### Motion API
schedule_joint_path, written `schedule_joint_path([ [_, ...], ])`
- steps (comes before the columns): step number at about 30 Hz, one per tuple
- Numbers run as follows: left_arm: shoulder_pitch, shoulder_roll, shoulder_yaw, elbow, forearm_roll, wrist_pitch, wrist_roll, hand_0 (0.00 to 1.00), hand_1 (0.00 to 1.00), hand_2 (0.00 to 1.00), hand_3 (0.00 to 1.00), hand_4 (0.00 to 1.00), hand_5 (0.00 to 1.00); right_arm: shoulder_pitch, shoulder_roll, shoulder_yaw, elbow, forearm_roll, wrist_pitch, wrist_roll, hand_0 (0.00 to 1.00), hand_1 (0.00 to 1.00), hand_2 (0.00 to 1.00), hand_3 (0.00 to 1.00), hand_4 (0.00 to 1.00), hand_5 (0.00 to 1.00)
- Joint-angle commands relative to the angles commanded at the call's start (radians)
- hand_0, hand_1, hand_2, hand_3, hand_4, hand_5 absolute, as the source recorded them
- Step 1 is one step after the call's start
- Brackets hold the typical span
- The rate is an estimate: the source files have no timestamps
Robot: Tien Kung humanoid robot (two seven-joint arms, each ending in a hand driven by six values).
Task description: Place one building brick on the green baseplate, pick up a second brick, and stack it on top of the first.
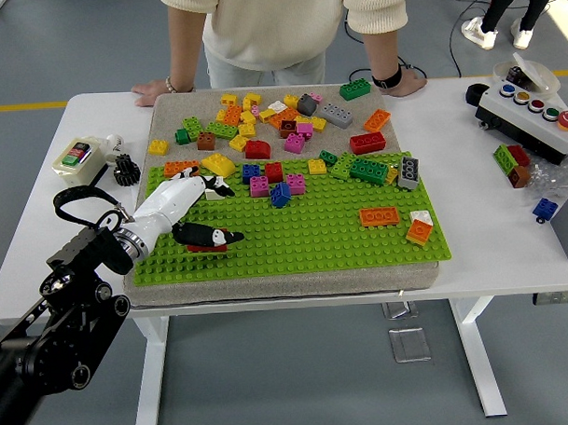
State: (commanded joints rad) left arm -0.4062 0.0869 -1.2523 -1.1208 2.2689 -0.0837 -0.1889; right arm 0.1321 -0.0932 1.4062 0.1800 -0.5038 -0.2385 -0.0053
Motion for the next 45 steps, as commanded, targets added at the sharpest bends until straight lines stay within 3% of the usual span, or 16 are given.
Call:
schedule_joint_path([
  [2,0.009,0.005,0.009,-0.011,0.000,-0.009,-0.008,0.998,0.802,0.735,0.628,0.998,0.558,0.001,0.000,-0.001,0.000,0.000,0.000,0.001,0.740,0.667,0.716,0.595,0.918,0.495],
  [3,0.012,0.007,0.013,-0.015,0.000,-0.014,-0.012,0.998,0.842,0.767,0.635,0.998,0.677,0.001,0.001,-0.001,0.000,0.000,0.000,0.001,0.739,0.667,0.717,0.594,0.918,0.495],
  [14,0.027,0.027,0.034,-0.007,0.000,-0.044,-0.068,0.998,0.880,0.810,0.630,0.998,0.703,0.002,-0.001,0.001,0.000,-0.001,0.008,-0.005,0.740,0.667,0.716,0.594,0.918,0.495],
  [15,0.029,0.028,0.032,-0.009,0.000,-0.044,-0.070,0.998,0.911,0.831,0.638,0.998,0.756,0.002,-0.001,0.002,0.000,-0.001,0.008,-0.006,0.739,0.666,0.716,0.594,0.918,0.495],
  [20,0.033,0.033,0.026,-0.007,0.000,-0.044,-0.079,0.998,0.911,0.831,0.638,0.998,0.756,0.000,-0.001,0.006,0.000,-0.002,0.012,-0.007,0.739,0.666,0.716,0.594,0.918,0.495],
  [21,0.033,0.034,0.025,-0.004,0.000,-0.041,-0.081,0.998,0.948,0.878,0.639,0.998,0.791,0.000,-0.001,0.006,0.000,-0.002,0.012,-0.006,0.739,0.666,0.716,0.594,0.918,0.494],
  [45,0.037,0.034,0.033,0.047,0.000,-0.026,-0.095,0.998,0.973,0.902,0.638,0.998,0.816,0.002,0.000,0.011,0.000,0.001,0.011,-0.005,0.739,0.666,0.714,0.593,0.917,0.493],
])
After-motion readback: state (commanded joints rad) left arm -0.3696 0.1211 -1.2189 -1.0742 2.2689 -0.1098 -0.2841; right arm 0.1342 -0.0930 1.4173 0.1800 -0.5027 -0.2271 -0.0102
